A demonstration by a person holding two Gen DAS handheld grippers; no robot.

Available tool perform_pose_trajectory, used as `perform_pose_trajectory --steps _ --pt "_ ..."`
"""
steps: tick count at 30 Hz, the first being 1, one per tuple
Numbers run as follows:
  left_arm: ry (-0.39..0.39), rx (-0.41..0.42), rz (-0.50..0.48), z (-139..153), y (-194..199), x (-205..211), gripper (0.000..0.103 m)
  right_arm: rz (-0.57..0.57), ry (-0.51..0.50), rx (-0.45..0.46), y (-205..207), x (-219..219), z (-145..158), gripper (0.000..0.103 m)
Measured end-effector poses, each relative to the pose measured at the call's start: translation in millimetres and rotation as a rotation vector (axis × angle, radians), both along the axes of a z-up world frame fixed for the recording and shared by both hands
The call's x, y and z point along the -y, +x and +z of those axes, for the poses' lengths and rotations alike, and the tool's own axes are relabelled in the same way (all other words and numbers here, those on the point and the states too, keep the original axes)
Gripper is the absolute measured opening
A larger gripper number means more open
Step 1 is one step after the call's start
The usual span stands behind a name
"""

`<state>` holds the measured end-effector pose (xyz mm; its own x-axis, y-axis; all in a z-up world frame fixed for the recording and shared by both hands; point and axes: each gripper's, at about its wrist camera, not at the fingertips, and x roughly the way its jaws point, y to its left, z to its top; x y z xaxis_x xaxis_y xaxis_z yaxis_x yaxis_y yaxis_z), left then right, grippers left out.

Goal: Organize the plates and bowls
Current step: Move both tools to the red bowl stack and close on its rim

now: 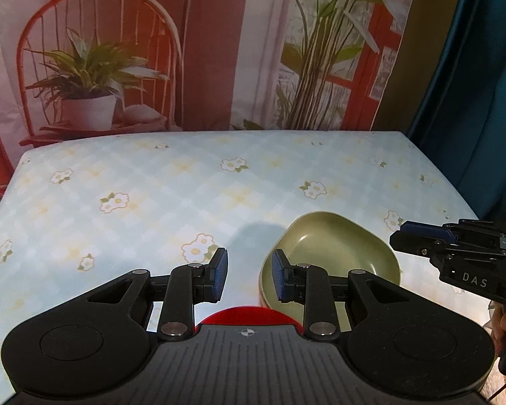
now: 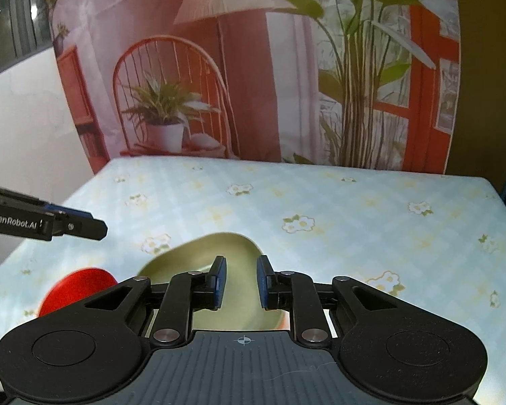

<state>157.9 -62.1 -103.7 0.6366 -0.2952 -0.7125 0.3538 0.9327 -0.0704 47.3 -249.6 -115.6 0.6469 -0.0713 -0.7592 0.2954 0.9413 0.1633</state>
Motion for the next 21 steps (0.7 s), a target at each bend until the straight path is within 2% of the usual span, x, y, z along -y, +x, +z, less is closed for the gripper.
perform_pose_trajectory --steps 6,13,16,21 --pt "0.004 0.039 0.006 7 -19 -12 0.030 -0.041 0.038 0.023 -4 -12 4 0.019" --pt "-0.019 0.061 0.026 7 -37 -27 0.030 -0.025 0.052 0.025 -6 -33 3 0.019" --pt "-0.024 0.096 0.048 7 -48 -33 0.030 -0.010 0.049 0.024 -5 -43 4 0.019" --pt "-0.061 0.110 0.078 5 -60 -40 0.030 0.010 0.030 0.032 -4 -57 6 0.019"
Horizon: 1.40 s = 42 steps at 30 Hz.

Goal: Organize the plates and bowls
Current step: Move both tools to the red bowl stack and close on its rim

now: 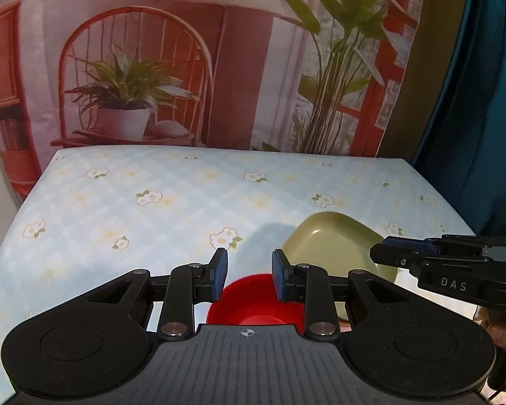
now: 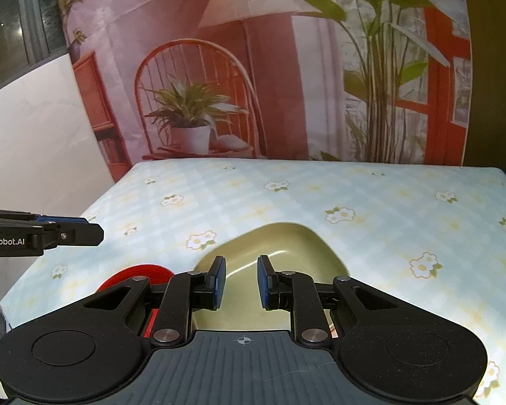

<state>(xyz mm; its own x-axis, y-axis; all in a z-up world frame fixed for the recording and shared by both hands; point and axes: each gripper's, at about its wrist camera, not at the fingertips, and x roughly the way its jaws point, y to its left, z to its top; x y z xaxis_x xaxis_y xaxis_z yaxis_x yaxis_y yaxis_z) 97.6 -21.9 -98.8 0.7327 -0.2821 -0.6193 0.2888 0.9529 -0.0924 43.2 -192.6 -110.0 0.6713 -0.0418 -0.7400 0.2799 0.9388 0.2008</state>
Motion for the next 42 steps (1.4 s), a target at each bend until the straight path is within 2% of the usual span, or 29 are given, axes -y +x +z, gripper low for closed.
perform_pose_trajectory --steps 15,19,30,34,39,42 --pt "-0.029 -0.052 0.105 -22 -9 -24 0.030 0.060 -0.034 -0.013 -4 -27 -10 0.023" --pt "-0.038 -0.074 0.106 -28 -7 -25 0.036 0.073 -0.031 -0.020 -1 -30 -14 0.023" --pt "-0.059 -0.163 0.091 -51 -7 -24 0.037 0.123 -0.017 -0.052 2 -46 -23 0.023" --pt "-0.059 -0.187 0.082 -59 -9 -22 0.036 0.151 -0.014 -0.062 3 -56 -26 0.023" --pt "-0.090 -0.226 0.101 -68 -6 -29 0.028 0.162 0.001 -0.083 5 -61 -30 0.024" --pt "-0.116 -0.236 0.105 -72 -5 -33 0.028 0.169 0.011 -0.095 6 -62 -34 0.024"
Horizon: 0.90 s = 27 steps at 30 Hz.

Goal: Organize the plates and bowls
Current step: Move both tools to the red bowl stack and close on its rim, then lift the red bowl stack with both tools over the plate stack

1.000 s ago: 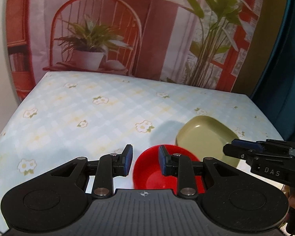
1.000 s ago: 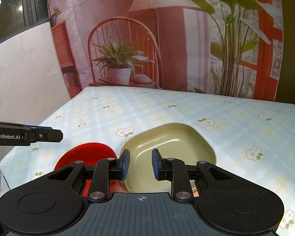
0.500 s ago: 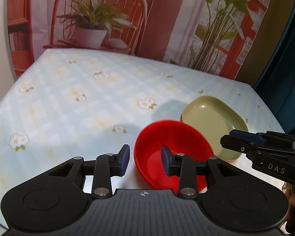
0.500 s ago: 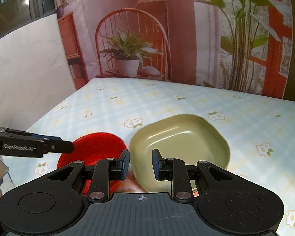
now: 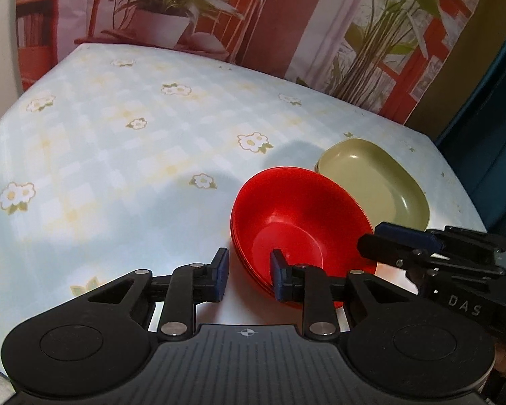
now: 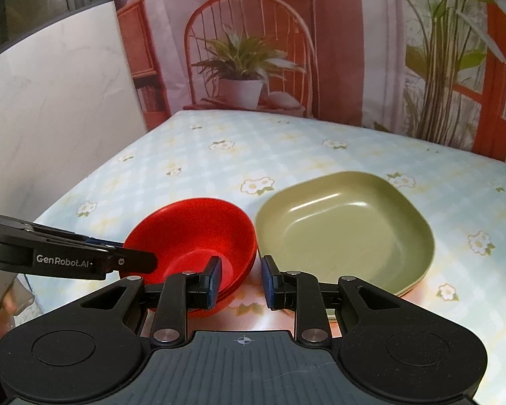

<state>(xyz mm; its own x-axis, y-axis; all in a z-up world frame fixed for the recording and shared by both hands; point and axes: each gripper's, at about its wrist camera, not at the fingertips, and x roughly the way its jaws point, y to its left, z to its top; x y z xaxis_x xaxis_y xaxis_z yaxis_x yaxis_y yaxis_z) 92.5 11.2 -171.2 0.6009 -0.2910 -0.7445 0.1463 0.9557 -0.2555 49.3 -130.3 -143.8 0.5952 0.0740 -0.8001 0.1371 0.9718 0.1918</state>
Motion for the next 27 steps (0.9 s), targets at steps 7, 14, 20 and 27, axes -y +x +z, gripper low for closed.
perform_pose_trajectory --steps 7,14,20,27 --pt "-0.033 -0.004 0.005 -5 1 -3 0.028 0.019 0.014 -0.021 3 -5 -7 0.024" --pt "-0.055 -0.012 0.008 -7 0 -8 0.027 0.022 0.045 -0.029 5 -6 -12 0.024" --pt "-0.069 -0.014 0.007 -8 1 -8 0.020 0.026 0.055 -0.021 4 -4 -11 0.023" --pt "-0.057 0.000 0.018 -5 -1 -8 0.020 0.032 0.065 -0.020 5 -4 -12 0.022"
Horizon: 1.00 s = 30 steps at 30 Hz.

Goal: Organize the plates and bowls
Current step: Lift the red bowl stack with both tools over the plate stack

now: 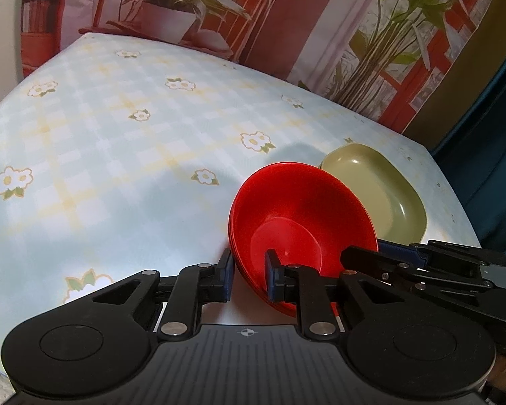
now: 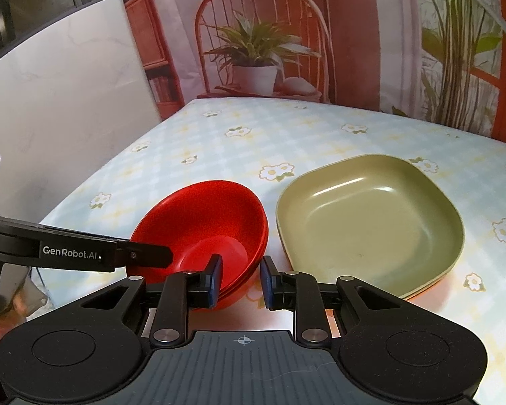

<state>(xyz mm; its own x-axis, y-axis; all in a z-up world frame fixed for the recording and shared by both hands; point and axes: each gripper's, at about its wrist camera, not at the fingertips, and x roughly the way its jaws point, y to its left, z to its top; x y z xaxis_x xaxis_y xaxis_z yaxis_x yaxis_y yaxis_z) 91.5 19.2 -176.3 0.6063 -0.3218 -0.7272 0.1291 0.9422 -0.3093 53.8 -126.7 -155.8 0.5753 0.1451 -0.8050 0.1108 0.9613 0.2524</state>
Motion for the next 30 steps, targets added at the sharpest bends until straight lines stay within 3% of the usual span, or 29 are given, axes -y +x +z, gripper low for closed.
perform_pose_trajectory --steps 16,30 --pt "0.082 0.127 -0.076 45 10 20 0.021 -0.043 0.018 0.068 3 21 18 0.022" --pt "0.077 0.130 -0.158 64 39 50 0.021 -0.155 0.052 0.113 0 66 29 0.022"
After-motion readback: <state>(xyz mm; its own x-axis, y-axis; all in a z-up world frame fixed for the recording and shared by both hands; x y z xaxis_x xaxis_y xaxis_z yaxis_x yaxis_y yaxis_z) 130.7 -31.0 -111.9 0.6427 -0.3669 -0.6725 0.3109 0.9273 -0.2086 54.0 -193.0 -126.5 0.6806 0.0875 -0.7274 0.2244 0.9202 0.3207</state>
